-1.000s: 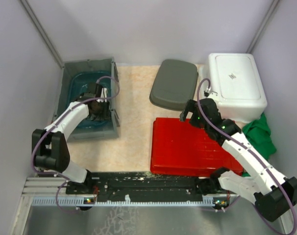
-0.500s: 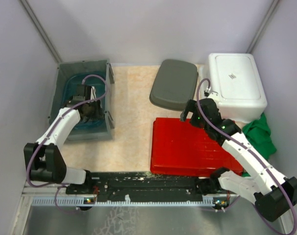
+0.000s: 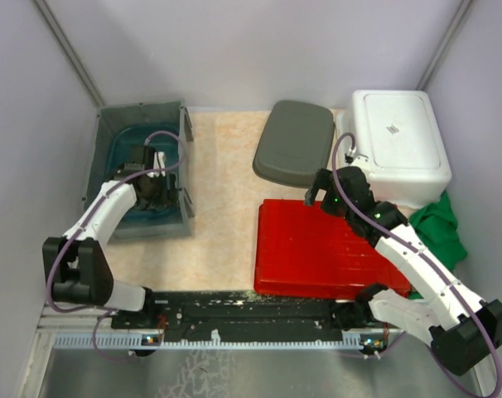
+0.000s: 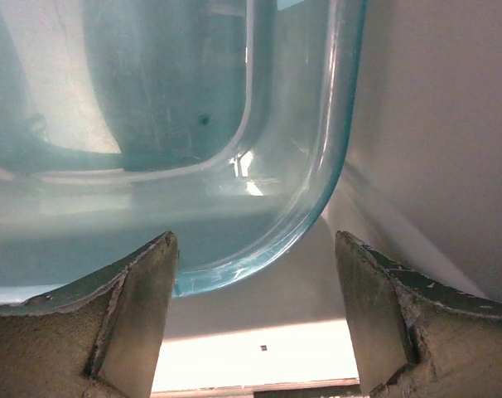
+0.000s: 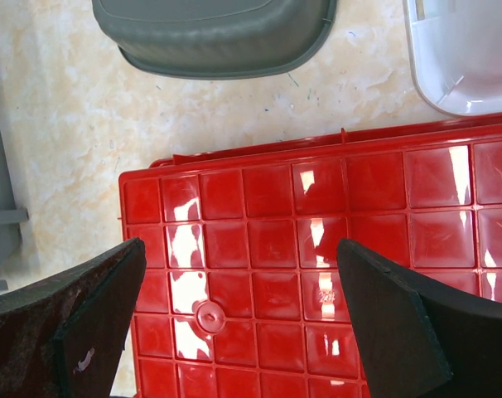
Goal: Turn the large container upside down
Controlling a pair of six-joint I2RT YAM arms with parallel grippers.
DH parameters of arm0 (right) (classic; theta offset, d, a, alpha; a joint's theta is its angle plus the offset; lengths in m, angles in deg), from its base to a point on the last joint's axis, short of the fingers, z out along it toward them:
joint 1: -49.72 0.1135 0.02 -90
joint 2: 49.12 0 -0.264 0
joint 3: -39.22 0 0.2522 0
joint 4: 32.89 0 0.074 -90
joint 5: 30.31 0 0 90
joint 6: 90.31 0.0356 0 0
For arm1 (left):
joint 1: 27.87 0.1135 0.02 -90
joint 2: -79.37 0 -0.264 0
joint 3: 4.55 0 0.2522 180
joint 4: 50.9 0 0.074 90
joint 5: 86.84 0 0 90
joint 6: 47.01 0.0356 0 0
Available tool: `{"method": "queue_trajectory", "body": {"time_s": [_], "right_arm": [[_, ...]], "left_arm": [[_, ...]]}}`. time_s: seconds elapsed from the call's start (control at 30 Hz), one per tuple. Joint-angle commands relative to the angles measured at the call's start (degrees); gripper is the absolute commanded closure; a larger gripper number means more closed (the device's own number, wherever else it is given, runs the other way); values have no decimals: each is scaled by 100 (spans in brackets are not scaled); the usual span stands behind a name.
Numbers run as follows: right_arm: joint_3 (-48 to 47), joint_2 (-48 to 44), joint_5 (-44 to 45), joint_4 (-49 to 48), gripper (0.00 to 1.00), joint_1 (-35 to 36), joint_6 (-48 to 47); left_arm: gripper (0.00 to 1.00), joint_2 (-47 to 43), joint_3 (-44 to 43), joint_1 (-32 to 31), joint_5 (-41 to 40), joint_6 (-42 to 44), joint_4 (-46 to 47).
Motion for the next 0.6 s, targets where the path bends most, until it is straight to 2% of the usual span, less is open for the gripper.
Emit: {"method": "queue_trajectory", "body": {"time_s": [0.0, 0.1, 0.2, 0.37, 0.57], "right_arm": [[-49, -46, 53, -228, 2, -16, -23], [-35, -18, 19, -271, 2, -16, 5], [-42, 48, -50, -341, 2, -16, 25], [-208, 184, -90, -273, 2, -16, -8], [-251, 199, -82, -277, 2, -16, -48]], "left_arm": [[17, -330, -155, -66, 193, 751, -12], [16, -657, 54, -66, 220, 1287, 361], [21, -904, 370, -66, 899, 2039, 748], [22, -1423, 1024, -76, 1237, 3095, 1357], [23, -1463, 1416, -67, 1233, 3619, 1683]]}}
